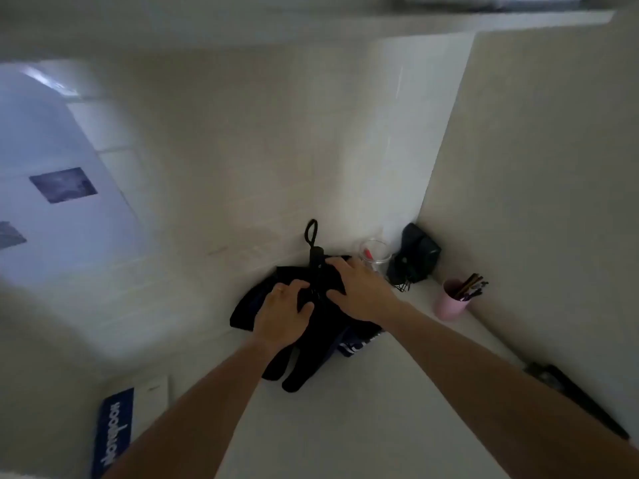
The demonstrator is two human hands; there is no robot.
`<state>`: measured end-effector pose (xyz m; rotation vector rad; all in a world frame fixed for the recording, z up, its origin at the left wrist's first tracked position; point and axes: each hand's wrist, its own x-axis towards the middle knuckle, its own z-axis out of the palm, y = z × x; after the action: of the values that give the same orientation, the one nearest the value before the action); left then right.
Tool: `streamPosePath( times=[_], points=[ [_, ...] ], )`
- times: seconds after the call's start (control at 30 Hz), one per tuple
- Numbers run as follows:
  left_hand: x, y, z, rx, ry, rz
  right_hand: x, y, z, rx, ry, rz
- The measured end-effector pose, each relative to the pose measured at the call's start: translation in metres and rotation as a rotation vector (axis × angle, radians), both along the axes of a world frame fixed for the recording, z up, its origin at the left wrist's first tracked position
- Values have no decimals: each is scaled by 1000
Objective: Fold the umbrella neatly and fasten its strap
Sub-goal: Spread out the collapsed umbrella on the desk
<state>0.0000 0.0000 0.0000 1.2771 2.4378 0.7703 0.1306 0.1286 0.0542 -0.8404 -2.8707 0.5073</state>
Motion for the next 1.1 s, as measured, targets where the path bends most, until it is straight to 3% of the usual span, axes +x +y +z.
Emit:
streamPosePath(
  times=[0.3,0.5,0.67,0.9,1.1],
  points=[
    [-25,46,-78,239,-188,96,-103,67,-91,107,124,26],
    [7,13,-117,337,-148,80,-45,19,-119,162,409,-38],
    [53,-26,-146,286,42,11,48,-42,-154,43,506,-154],
    [69,-60,-167,239,565,8,138,-79,-241,-74,437,-238],
    [78,-85,-244,305,654,-139,170,-89,-324,-68,480,-260]
  ],
)
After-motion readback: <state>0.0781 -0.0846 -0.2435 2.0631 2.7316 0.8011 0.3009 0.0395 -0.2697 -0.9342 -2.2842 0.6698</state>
